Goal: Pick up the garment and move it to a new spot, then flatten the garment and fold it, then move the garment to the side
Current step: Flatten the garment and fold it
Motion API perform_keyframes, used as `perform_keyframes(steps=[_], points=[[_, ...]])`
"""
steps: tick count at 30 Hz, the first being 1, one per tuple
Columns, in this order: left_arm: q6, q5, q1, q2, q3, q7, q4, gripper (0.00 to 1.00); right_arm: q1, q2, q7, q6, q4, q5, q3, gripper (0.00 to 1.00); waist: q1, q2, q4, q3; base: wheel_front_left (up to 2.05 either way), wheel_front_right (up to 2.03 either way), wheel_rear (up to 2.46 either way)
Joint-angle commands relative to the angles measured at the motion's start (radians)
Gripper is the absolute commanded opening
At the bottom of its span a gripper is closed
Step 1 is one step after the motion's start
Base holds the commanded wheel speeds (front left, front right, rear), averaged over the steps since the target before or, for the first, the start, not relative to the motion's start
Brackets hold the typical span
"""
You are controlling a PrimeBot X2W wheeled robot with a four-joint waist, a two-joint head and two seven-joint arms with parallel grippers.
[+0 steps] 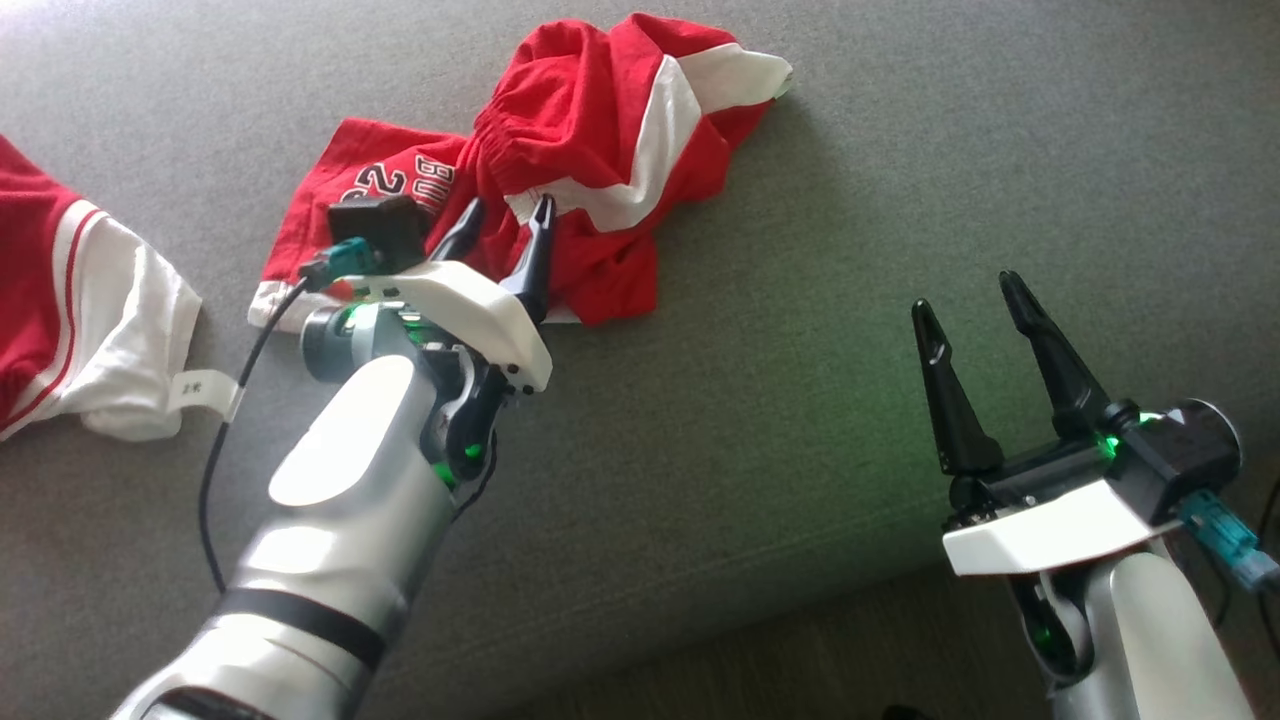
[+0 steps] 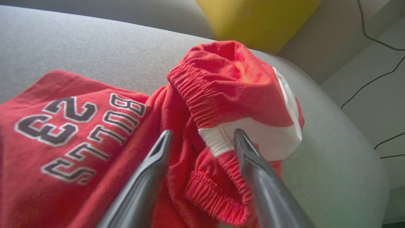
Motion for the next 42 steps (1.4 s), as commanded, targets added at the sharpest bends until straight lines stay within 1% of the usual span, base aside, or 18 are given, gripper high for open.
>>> perform_keyframes(steps=[1,2,3,4,5,6,7,13,18,21,27,28,33,36,39,42], points=[[-0.002,-0.010,-0.049,0.015,0.010,-0.004,-0.028,1.00,-0.032,-0.008,-0.006,0.000,-0.037,0.009,0.016,1.00,-0.0001,0.0000,0.001,-0.001,0.00,0.00,0.00],[-0.004,-0.019,-0.050,0.015,0.003,-0.003,-0.030,1.00,-0.032,-0.008,-0.006,0.000,-0.036,0.009,0.016,1.00,-0.0001,0.0000,0.002,-0.001,0.00,0.00,0.00],[-0.007,-0.028,-0.051,0.015,-0.005,-0.004,-0.034,0.84,-0.032,-0.008,-0.006,0.000,-0.035,0.009,0.017,1.00,-0.0001,0.0000,0.002,-0.001,0.00,0.00,0.00],[-0.009,-0.037,-0.052,0.015,-0.013,-0.005,-0.039,0.49,-0.032,-0.008,-0.006,0.000,-0.034,0.008,0.019,1.00,-0.0001,0.0000,0.002,-0.003,0.00,0.00,0.00],[-0.012,-0.045,-0.053,0.015,-0.022,-0.004,-0.043,0.36,-0.032,-0.008,-0.006,0.000,-0.033,0.008,0.021,1.00,-0.0001,0.0000,0.002,-0.004,0.00,0.00,0.00],[-0.014,-0.053,-0.053,0.015,-0.029,-0.003,-0.046,0.17,-0.031,-0.008,-0.006,0.000,-0.032,0.008,0.023,1.00,-0.0001,0.0000,0.001,-0.006,0.00,0.00,0.00],[-0.017,-0.064,-0.054,0.015,-0.035,0.001,-0.049,0.00,-0.032,-0.008,-0.006,0.000,-0.030,0.009,0.025,1.00,-0.0001,0.0000,-0.001,-0.007,0.00,0.00,0.00],[-0.023,-0.093,-0.064,0.015,-0.049,0.002,-0.045,0.00,-0.034,-0.008,-0.006,0.000,-0.027,0.018,0.034,1.00,-0.0001,0.0000,-0.023,-0.019,0.00,0.00,0.00],[-0.049,-0.110,-0.078,0.019,-0.042,-0.017,-0.054,0.00,-0.028,-0.008,-0.006,0.000,-0.023,0.031,0.045,1.00,-0.0001,0.0000,-0.055,-0.037,0.00,0.00,0.00],[-0.070,-0.134,-0.100,0.023,-0.032,-0.005,-0.073,0.00,-0.025,-0.008,-0.006,0.000,-0.022,0.044,0.049,1.00,-0.0001,0.0000,-0.085,-0.051,0.00,0.00,0.00],[-0.096,-0.221,-0.202,0.028,0.000,0.100,-0.153,0.00,-0.018,-0.008,-0.006,0.000,-0.018,0.076,0.060,1.00,-0.0001,0.0000,-0.154,-0.083,0.00,0.00,0.00],[-0.096,-0.221,-0.202,0.028,0.000,0.100,-0.153,0.00,-0.018,-0.008,-0.006,0.000,-0.018,0.076,0.060,1.00,-0.0001,0.0000,-0.154,-0.083,0.00,0.00,0.00],[-0.105,-0.310,-0.314,0.033,0.036,0.208,-0.216,0.00,-0.010,-0.008,-0.006,0.000,-0.015,0.097,0.067,1.00,-0.0001,0.0000,-0.202,-0.110,0.00,0.00,0.00],[-0.108,-0.367,-0.392,0.029,0.055,0.265,-0.241,0.00,-0.009,-0.008,-0.006,0.000,-0.015,0.105,0.069,1.00,-0.0001,0.0000,-0.216,-0.122,0.00,0.00,0.00],[-0.110,-0.383,-0.468,0.029,0.057,0.299,-0.256,0.00,-0.006,-0.008,-0.006,0.000,-0.015,0.108,0.069,1.00,-0.0001,0.0000,-0.223,-0.132,0.00,0.00,0.00],[-0.111,-0.414,-0.543,0.025,0.062,0.323,-0.280,0.00,0.001,-0.008,-0.006,0.000,-0.018,0.103,0.056,1.00,-0.0001,0.0000,-0.204,-0.141,0.00,0.00,0.00]])
